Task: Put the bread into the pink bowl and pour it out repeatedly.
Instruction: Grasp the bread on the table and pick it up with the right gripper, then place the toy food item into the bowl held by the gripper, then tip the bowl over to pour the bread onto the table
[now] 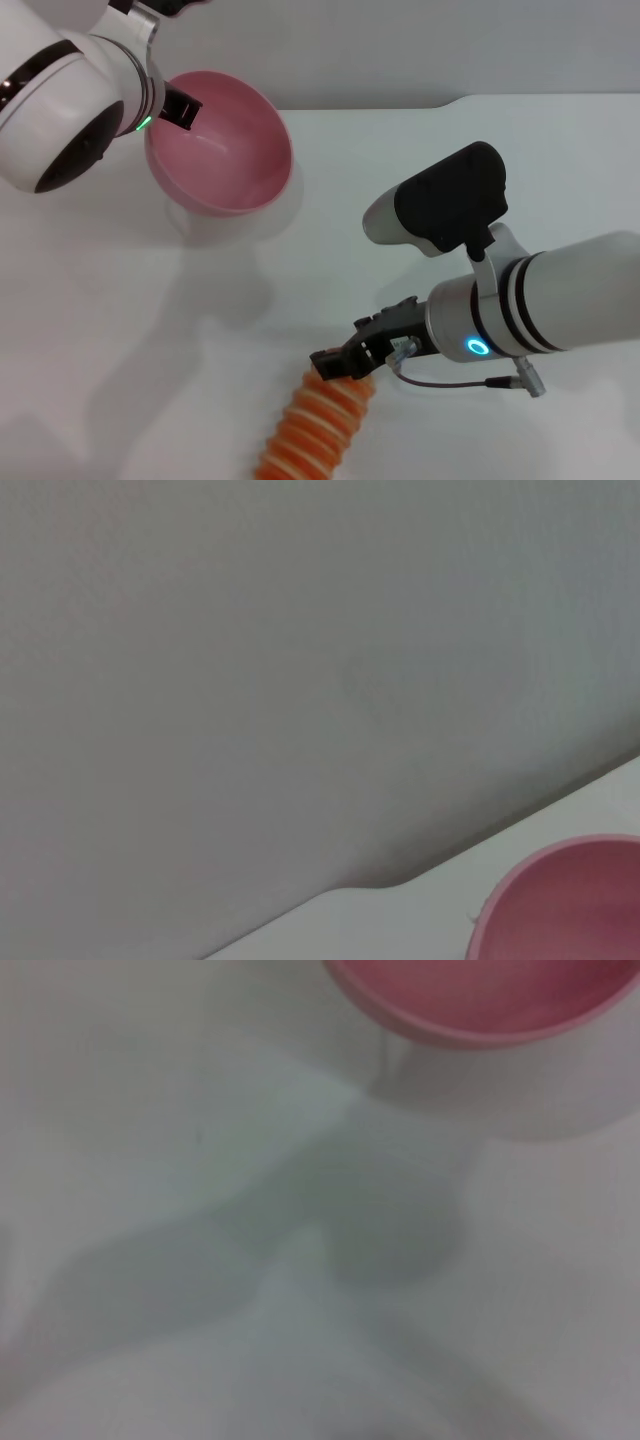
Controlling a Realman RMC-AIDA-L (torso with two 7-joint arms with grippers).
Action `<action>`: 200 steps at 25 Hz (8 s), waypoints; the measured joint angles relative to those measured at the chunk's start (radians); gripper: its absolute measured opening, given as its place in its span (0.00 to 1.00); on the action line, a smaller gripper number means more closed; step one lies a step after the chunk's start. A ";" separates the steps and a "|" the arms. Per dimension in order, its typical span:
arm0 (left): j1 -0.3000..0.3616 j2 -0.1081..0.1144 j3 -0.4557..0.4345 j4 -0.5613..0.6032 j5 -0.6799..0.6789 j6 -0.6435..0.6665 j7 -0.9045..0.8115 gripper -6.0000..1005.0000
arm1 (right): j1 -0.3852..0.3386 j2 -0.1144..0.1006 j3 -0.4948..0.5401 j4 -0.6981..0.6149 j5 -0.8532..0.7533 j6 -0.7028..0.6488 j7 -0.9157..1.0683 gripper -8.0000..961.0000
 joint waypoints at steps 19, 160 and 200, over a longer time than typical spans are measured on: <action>0.000 0.002 0.000 0.000 0.002 0.009 0.001 0.04 | 0.038 0.001 -0.002 0.086 0.054 -0.037 -0.003 0.75; 0.338 0.000 0.697 -0.120 1.428 0.309 -0.879 0.04 | -0.366 0.003 0.316 -0.420 -0.457 -0.362 -0.033 0.75; 0.308 -0.001 0.717 -0.193 1.617 0.450 -0.337 0.04 | -0.330 0.001 0.310 -0.386 -0.459 -0.354 -0.032 0.75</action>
